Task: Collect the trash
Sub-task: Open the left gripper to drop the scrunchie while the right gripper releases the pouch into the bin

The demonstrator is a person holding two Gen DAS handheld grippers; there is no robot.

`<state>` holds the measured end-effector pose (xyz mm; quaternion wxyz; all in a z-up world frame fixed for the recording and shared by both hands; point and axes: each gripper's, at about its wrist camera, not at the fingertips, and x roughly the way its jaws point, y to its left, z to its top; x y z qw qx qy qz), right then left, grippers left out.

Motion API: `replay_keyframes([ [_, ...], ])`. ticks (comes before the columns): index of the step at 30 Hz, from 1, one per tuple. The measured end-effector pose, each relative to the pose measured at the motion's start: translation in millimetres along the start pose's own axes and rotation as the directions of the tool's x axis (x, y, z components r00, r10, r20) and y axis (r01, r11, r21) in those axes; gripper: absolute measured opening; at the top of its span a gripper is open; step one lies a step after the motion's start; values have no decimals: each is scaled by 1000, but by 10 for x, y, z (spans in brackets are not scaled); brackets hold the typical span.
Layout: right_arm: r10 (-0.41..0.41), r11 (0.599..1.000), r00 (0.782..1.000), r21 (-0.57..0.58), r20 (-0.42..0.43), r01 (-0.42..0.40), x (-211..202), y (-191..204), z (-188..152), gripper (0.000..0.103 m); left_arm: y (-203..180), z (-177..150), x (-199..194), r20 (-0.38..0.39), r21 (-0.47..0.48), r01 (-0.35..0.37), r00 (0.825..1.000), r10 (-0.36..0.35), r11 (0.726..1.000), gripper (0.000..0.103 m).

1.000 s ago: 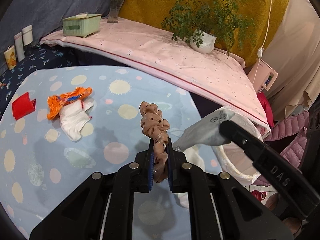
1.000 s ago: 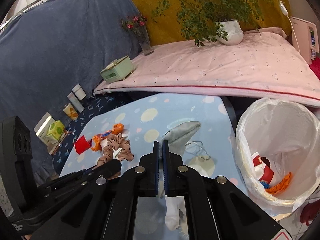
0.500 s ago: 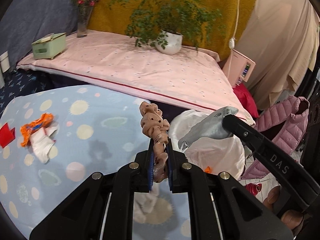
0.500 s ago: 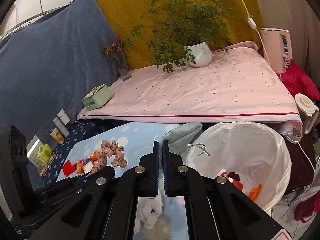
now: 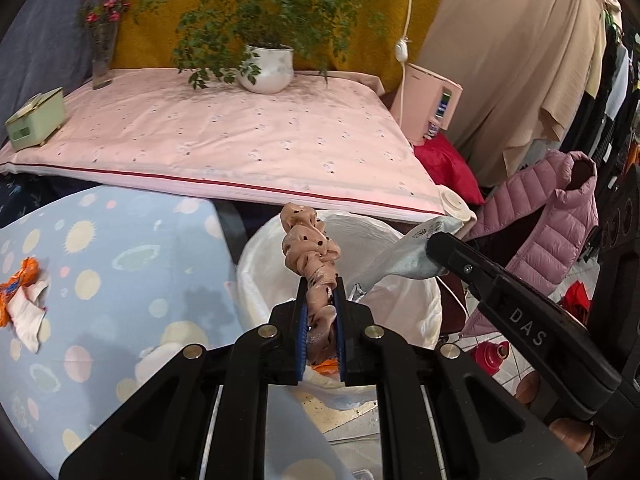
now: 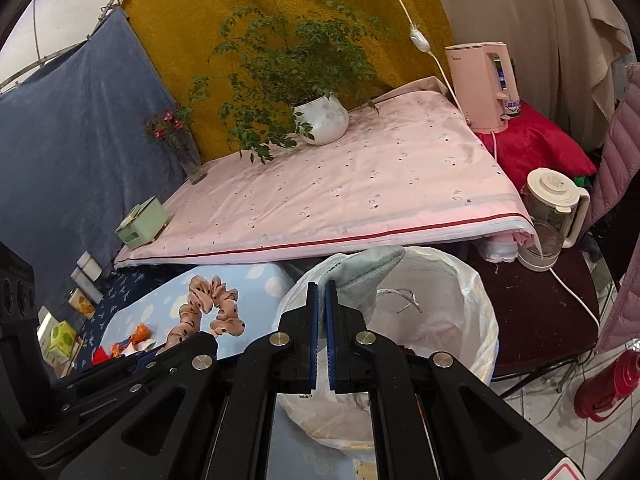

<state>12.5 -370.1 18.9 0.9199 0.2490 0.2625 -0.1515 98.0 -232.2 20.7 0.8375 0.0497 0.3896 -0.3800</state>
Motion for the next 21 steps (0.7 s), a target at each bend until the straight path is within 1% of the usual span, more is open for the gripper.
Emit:
replay_keyframes([
  [3, -12, 1000, 1000, 16, -3, 12, 16, -115, -4, 4, -77, 8, 91, -14, 5, 7, 1000, -7, 1000, 13],
  [5, -18, 1000, 1000, 23, -7, 18, 32, -172, -9, 4, -93, 13, 145, -24, -4, 10, 1000, -10, 1000, 18],
  [7, -24, 999, 1000, 28, -12, 24, 49, -220, -17, 5, -90, 14, 197, -32, -18, 4, 999, -5, 1000, 29],
  [10, -35, 999, 999, 30, -17, 36, 74, -268, -31, 10, -77, 10, 227, -29, -24, -12, 1000, 11, 1000, 39],
  [12, -39, 999, 999, 36, -14, 39, 77, -287, -37, 10, -54, 6, 249, -32, -31, -22, 999, 21, 999, 40],
  [18, -41, 999, 999, 27, -18, 41, 118, -278, -26, 13, 33, -24, 263, -37, -39, -47, 998, 45, 998, 40],
  [21, -41, 999, 999, 28, -34, 42, 144, -287, -83, 14, 120, -66, 260, -44, -53, -59, 997, 57, 997, 40],
])
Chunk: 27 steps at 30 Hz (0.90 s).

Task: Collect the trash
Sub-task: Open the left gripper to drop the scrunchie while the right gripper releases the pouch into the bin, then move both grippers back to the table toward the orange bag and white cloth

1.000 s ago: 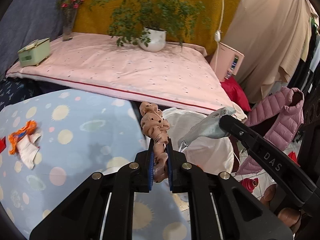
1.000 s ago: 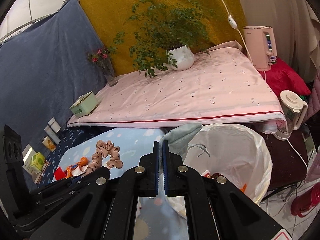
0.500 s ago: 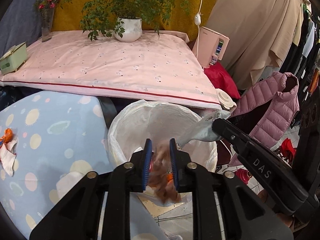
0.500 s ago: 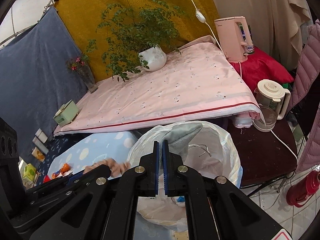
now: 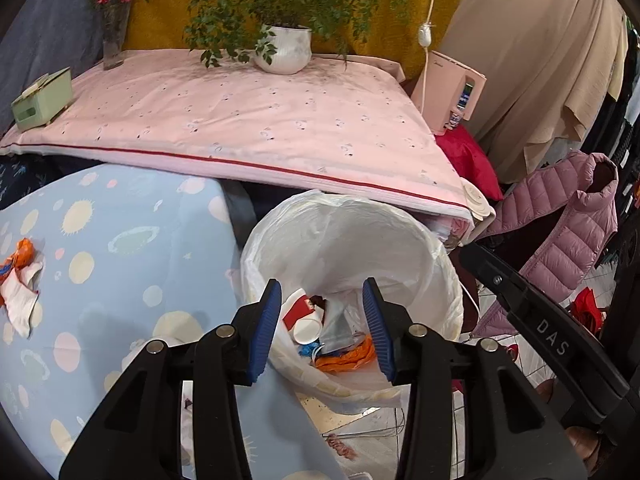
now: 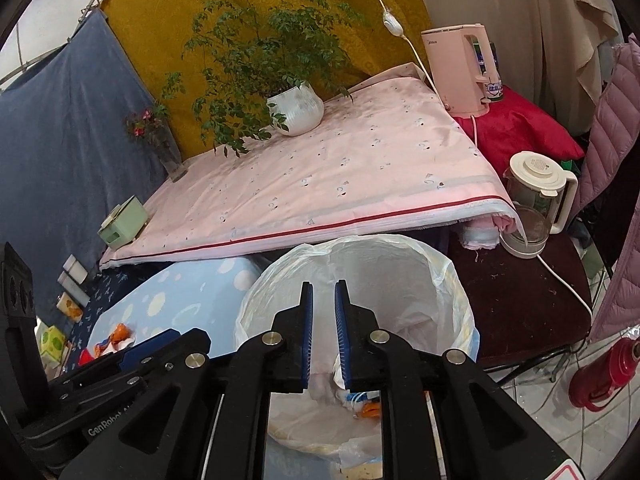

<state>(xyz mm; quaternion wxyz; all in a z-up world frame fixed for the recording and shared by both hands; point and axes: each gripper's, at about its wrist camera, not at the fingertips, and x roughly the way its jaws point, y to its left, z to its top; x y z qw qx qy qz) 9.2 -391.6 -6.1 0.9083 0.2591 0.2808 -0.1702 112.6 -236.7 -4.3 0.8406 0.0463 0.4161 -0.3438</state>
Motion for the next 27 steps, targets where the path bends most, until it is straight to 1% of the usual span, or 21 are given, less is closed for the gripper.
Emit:
replay_keyframes([
  [4, -11, 1000, 999, -10, -31, 11, 63, -20, -133, 14, 127, -86, 17, -3, -9, -24, 1000, 24, 1000, 40],
  [9, -5, 1000, 998, -15, -57, 4, 119, 28, -234, 14, 346, -205, 36, -21, -48, -65, 998, 64, 997, 41],
  [11, 1, 1000, 998, -27, -63, -2, 124, 87, -264, 15, 456, -257, 15, -22, -70, -80, 997, 79, 994, 45],
  [12, 3, 999, 998, -32, -66, -6, 131, 115, -274, 17, 502, -272, 3, -21, -80, -87, 996, 86, 993, 48],
  [14, 5, 999, 997, -45, -71, -8, 136, 184, -310, 30, 602, -305, -24, -21, -99, -103, 995, 101, 990, 51],
  [16, 12, 998, 997, -64, -73, -17, 132, 287, -359, 35, 718, -344, -59, -21, -122, -121, 993, 119, 985, 57],
  [20, 41, 993, 994, -103, -98, -51, 159, 537, -466, 41, 900, -395, -130, -20, -151, -146, 989, 145, 978, 60],
  [21, 46, 992, 993, -113, -105, -58, 168, 598, -494, 42, 945, -412, -163, -15, -153, -163, 987, 163, 975, 64],
  [22, 52, 991, 992, -120, -111, -65, 180, 643, -522, 46, 980, -428, -190, -9, -155, -173, 985, 174, 973, 66],
  [27, 84, 980, 985, -169, -149, -109, 241, 981, -703, 57, 1251, -501, -336, 3, -184, -213, 976, 217, 960, 68],
])
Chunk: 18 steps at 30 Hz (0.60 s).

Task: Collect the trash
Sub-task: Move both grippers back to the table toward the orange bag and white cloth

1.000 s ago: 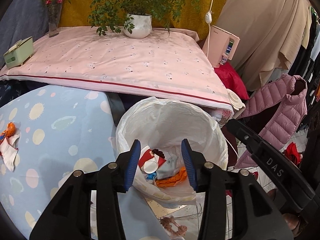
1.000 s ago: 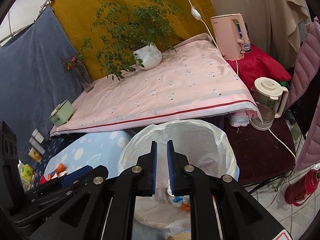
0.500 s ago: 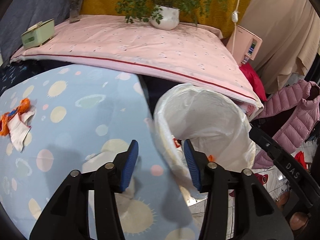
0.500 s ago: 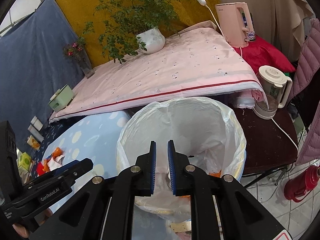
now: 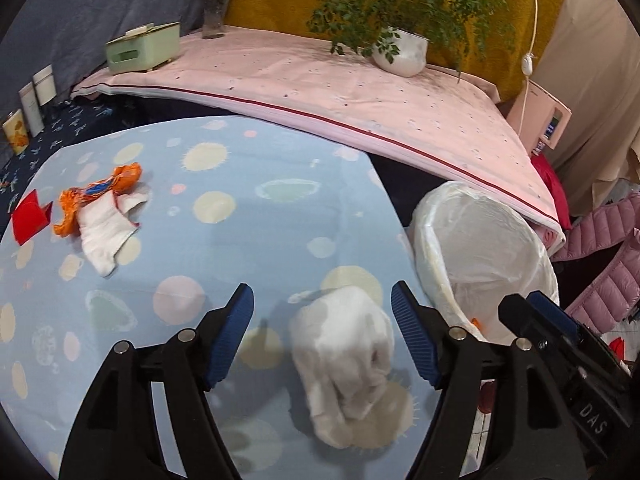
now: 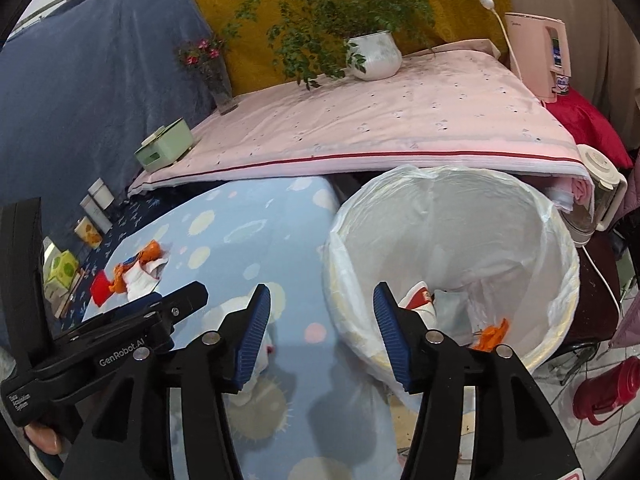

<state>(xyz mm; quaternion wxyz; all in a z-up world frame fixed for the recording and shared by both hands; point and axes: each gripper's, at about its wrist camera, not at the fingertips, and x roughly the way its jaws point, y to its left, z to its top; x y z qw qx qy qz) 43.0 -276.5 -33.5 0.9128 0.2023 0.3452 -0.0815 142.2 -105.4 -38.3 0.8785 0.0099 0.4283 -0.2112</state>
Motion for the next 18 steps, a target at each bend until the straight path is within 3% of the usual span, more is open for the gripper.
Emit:
replay_keyframes([
  [5, 28, 999, 999, -26, -39, -30, 152, 279, -134, 69, 331, -33, -49, 9, -45, -41, 999, 42, 998, 72],
  [18, 30, 996, 989, -79, -147, -42, 664, 739, -397, 71, 1071, -125, -124, 31, -115, -151, 987, 155, 982, 83],
])
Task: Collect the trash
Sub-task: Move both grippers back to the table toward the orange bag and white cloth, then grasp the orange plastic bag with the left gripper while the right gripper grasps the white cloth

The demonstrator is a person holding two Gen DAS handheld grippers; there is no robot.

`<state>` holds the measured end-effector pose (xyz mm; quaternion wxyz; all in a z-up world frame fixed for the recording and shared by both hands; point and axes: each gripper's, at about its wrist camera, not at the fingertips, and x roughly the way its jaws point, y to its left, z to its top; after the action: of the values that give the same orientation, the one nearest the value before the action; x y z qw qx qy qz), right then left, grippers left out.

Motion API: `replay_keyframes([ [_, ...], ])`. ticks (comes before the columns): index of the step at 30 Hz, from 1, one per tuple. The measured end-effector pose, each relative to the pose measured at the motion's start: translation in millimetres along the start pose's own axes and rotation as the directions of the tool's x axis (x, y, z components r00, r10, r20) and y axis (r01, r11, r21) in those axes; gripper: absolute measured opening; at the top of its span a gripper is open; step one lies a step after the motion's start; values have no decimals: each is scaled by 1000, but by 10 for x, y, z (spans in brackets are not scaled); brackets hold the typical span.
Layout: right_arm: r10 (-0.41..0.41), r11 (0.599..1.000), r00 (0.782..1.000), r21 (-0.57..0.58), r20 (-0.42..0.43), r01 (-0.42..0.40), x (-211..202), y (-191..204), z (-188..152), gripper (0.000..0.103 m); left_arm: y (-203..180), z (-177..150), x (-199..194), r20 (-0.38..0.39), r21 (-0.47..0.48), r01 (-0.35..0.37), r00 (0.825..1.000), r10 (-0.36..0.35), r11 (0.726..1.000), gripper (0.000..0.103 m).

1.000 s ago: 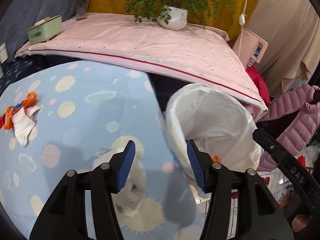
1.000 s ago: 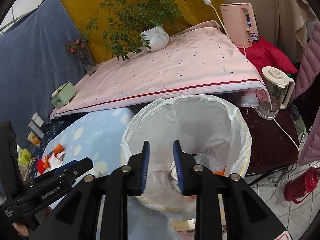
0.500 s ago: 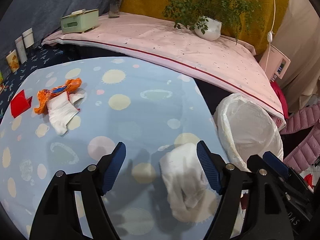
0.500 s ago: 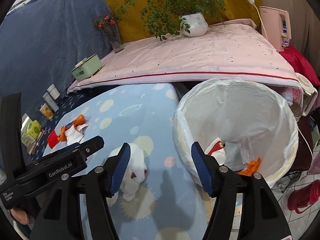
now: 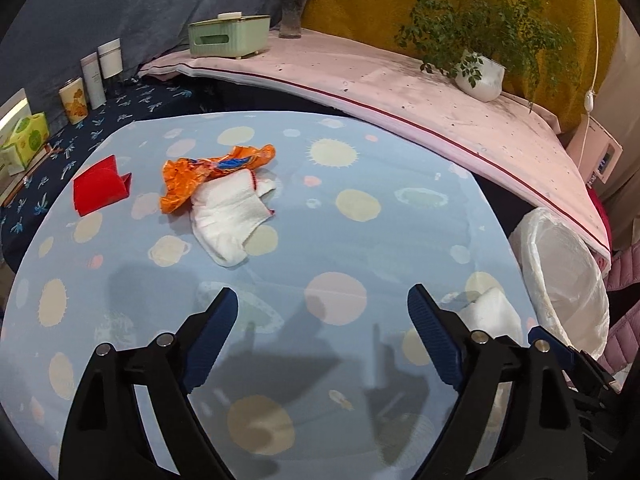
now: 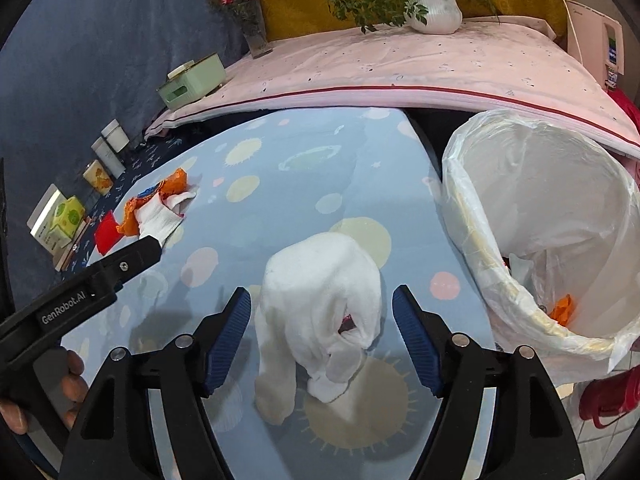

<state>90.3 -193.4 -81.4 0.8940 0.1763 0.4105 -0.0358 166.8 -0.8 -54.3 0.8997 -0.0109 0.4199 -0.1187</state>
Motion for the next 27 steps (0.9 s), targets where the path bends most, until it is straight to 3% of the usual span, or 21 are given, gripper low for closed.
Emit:
replay_keyframes([
  [3, -7, 1000, 1000, -4, -19, 6, 111, 39, -6, 70, 194, 33, 29, 4, -28, -22, 1000, 22, 999, 86],
  [6, -19, 1000, 999, -8, -33, 19, 192, 62, -5, 58, 394, 88, 72, 4, -58, -37, 999, 37, 998, 86],
  [8, -20, 1000, 999, -15, -45, 20, 239, 78, 3, 41, 523, 147, 115, 3, -75, -44, 999, 45, 996, 86],
  [12, -30, 999, 998, -39, -60, 28, 305, 129, 32, 18, 710, 302, 202, 8, -88, -53, 998, 54, 995, 86],
  [21, 34, 999, 999, -37, -11, -35, 339, 418, 358, 16, 924, 745, 518, 7, -133, -15, 1000, 16, 991, 85],
  [24, 49, 998, 999, -49, -2, -49, 387, 541, 469, 16, 964, 822, 660, -8, -129, -7, 1000, 6, 992, 77],
  [27, 63, 996, 998, -57, -2, -63, 467, 649, 551, 16, 1013, 854, 792, -35, -139, 14, 999, -19, 990, 63],
])
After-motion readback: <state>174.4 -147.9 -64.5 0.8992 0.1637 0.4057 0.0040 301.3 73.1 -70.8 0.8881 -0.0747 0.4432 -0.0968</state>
